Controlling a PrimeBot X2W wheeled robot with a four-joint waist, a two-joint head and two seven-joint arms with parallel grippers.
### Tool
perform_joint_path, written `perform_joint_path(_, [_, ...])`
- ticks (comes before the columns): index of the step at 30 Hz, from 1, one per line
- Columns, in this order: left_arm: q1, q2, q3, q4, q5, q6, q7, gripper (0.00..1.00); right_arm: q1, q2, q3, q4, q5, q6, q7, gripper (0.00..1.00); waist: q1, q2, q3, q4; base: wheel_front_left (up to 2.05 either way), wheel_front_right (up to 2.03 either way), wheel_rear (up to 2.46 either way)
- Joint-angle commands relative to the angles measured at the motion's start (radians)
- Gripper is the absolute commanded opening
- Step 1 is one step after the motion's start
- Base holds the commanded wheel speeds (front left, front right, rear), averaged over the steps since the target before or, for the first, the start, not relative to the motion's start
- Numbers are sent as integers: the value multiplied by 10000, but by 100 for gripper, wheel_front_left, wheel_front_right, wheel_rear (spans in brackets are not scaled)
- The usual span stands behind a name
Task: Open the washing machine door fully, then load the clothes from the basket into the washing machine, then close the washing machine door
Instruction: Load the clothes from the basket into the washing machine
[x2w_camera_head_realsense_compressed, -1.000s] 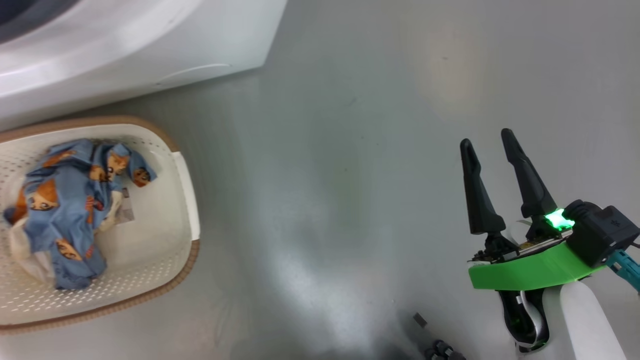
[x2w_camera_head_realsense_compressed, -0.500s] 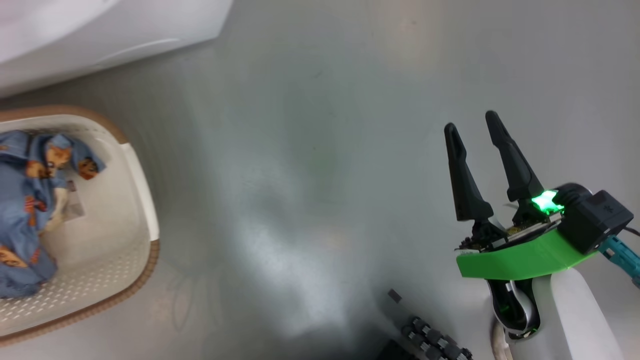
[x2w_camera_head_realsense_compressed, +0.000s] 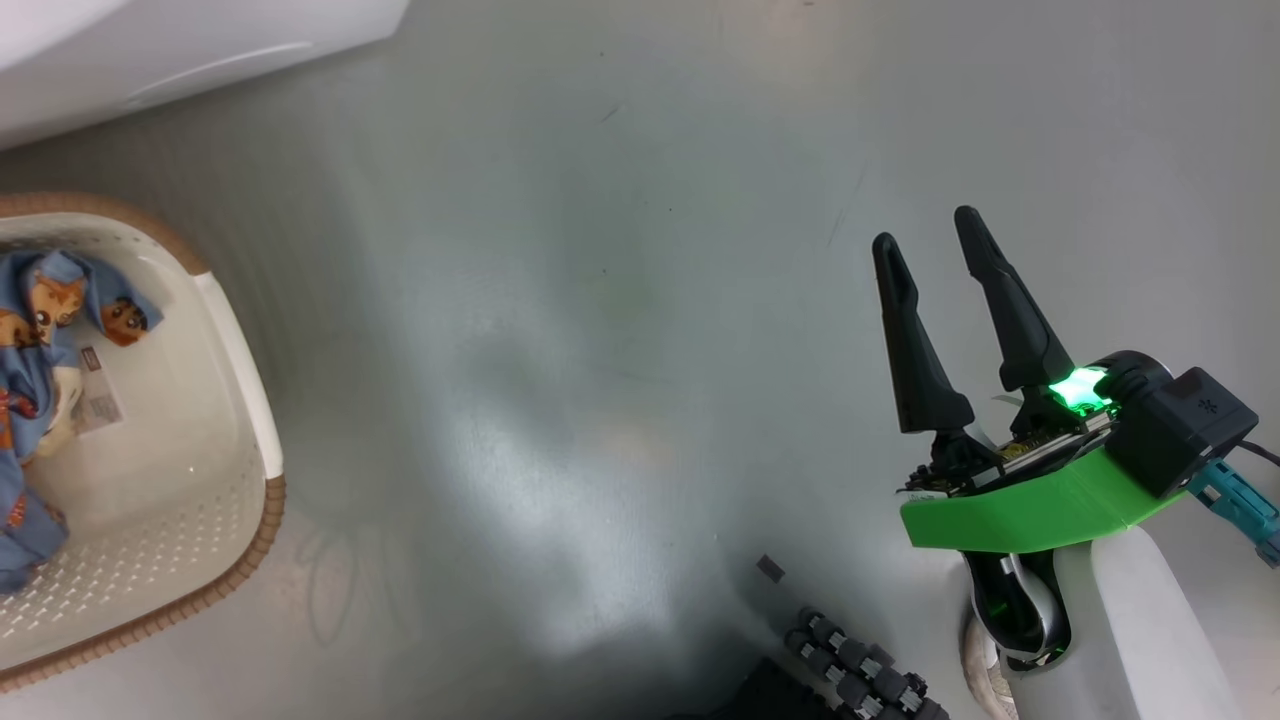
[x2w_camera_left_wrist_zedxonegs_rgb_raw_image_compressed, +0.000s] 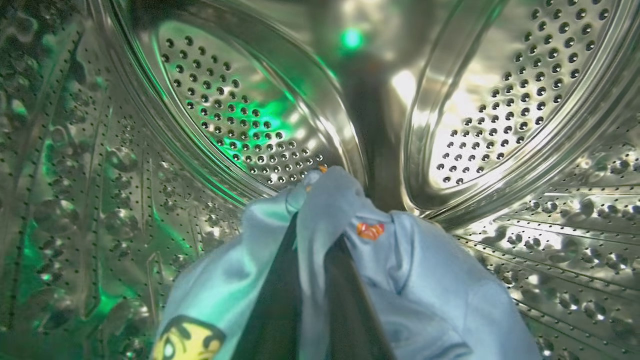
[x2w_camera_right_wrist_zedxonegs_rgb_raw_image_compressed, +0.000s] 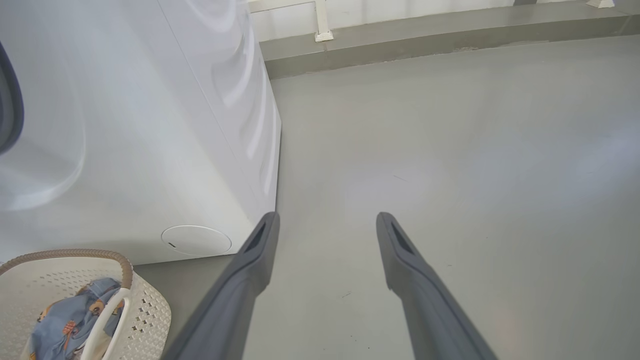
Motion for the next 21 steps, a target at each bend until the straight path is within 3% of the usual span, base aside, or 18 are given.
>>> perform_joint_path(1, [56, 336, 264, -84, -201, -73, 30, 0, 96, -39, 163, -192, 23, 62, -118, 100, -1, -1, 32, 54, 0, 0, 0])
perform_joint_path(3, [141, 281, 252, 83, -377, -234, 220, 0, 68, -39, 154, -190, 4, 62, -118, 100, -1, -1, 36, 94, 0, 0, 0])
perform_joint_path(4, [146, 237, 308, 140, -492, -255, 261, 7, 55, -39, 151, -187, 0, 62, -118, 100, -1, -1, 34, 115, 0, 0, 0])
perform_joint_path(6, [173, 191, 304, 248, -602, -314, 392, 47, 47, -39, 133, -178, -20, 62, -118, 100, -1, -1, 14, 173, 0, 0, 0])
perform_joint_path(7, [162, 170, 330, 289, -661, -323, 411, 96, 46, -39, 133, -180, -34, 62, -118, 100, -1, -1, 3, 195, 0, 0, 0])
perform_joint_path(8, [175, 153, 307, 341, -687, -347, 478, 100, 43, -39, 134, -186, -58, 62, -118, 100, -1, -1, -13, 223, 0, 0, 0])
perform_joint_path(21, [947, -266, 164, 157, -1004, -387, 245, 100, 90, -39, -124, -230, -194, 62, -118, 100, -1, -1, -570, 614, 0, 0, 0])
